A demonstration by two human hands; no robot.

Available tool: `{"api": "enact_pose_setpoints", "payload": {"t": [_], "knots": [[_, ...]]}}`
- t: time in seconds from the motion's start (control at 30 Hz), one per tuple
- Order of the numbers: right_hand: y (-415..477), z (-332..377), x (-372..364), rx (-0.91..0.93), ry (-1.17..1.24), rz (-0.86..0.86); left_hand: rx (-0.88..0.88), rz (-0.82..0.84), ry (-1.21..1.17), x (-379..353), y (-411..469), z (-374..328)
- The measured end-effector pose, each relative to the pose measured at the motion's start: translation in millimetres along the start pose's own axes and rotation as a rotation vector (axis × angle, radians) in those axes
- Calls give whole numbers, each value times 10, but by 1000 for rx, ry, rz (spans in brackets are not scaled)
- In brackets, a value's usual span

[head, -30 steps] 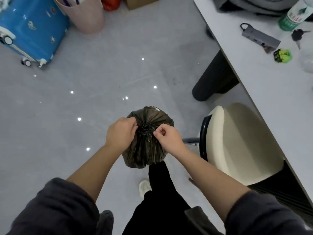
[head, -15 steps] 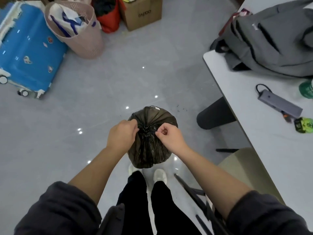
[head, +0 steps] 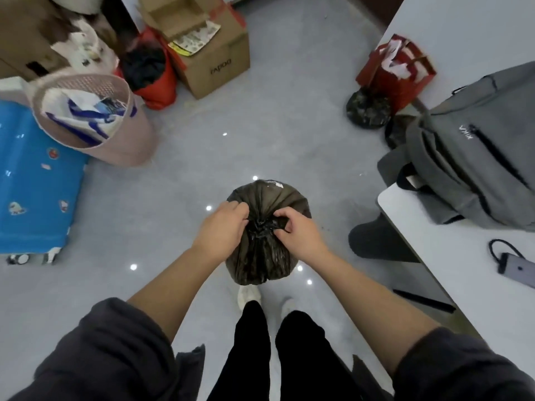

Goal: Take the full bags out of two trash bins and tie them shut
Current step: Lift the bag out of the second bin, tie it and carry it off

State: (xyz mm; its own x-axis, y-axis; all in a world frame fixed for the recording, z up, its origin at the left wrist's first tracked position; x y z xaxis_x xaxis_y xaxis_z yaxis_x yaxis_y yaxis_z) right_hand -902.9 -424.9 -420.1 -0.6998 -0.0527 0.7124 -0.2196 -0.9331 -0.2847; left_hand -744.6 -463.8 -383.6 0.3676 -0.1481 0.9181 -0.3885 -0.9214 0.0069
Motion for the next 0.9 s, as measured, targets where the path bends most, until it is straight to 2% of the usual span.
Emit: {"api": "enact_pose_setpoints", "payload": {"t": [0.33,0.57,0.77,0.9], "knots": [[1500,313,264,-39,3,11,-59,-10,20,72,1605,272],[2552,331,718,-78,-52,66,-109,19,-25,30,2794,145],[3406,366,1311,-16,-191,-53,-276,10,-17,21,3925,-147],[3989,224,1651,-128,-201,-107,-379,55,-59,-80,4717,-323]]}}
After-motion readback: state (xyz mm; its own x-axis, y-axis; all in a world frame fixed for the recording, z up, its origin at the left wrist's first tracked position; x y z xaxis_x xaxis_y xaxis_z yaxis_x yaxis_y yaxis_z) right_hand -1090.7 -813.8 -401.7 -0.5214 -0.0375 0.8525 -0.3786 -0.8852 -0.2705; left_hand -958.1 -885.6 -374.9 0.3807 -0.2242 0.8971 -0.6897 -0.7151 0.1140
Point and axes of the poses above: each hand's wrist, its own y-axis towards the middle knuckle, its own x-axis out of the back of the hand, z = x × y, the point moved 7 cm from there along y, towards the middle knuckle, and after that the axes turned 13 degrees about -z, right-handed, at the moved point
